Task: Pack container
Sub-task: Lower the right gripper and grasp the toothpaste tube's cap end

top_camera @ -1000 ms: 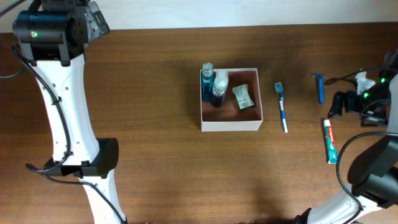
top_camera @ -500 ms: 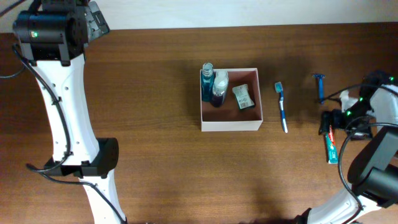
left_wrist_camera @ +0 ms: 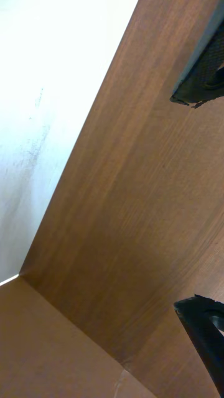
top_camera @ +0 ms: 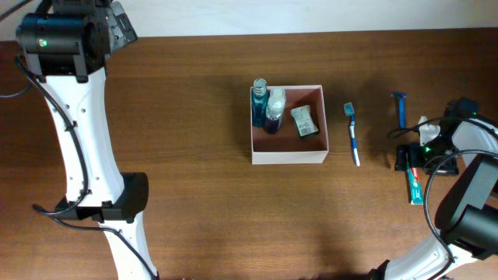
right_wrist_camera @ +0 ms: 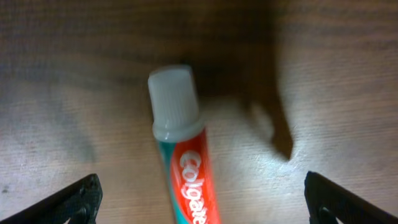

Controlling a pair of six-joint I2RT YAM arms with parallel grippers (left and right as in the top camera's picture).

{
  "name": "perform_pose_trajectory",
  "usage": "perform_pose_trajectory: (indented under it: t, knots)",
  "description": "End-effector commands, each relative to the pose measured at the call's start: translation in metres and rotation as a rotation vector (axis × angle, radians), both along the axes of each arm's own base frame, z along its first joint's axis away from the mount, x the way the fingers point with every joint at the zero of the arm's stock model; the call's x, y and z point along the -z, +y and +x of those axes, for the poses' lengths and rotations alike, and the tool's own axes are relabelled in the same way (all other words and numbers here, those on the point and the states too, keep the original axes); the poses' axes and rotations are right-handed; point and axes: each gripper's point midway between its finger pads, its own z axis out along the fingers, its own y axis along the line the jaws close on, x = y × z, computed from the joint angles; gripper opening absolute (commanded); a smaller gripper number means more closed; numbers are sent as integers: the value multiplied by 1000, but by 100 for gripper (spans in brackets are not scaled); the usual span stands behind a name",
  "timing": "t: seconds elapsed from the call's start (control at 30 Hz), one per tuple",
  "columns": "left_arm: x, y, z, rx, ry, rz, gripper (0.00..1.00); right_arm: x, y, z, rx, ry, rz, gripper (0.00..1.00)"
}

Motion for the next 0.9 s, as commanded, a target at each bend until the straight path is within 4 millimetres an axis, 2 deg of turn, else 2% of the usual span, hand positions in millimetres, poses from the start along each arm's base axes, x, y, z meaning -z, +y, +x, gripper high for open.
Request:
perform_pose_trajectory:
  t: [0.0,0.33,0.7,0.8,0.87]
  knots:
    - [1,4,0,-4,11,19,99,5,-1,1,-13,-8,-15,98]
    - [1,4,0,-4,11,19,99,15,4,-6,-8,2,-4,100]
    - [1,4,0,-4,10,18,99,24,10,-15,13,19,13,95]
    - [1,4,0,-4,11,19,99,25,10,-15,21,18,13,86]
    - [1,4,0,-4,11,19,99,25,10,-15,22,19,13,69]
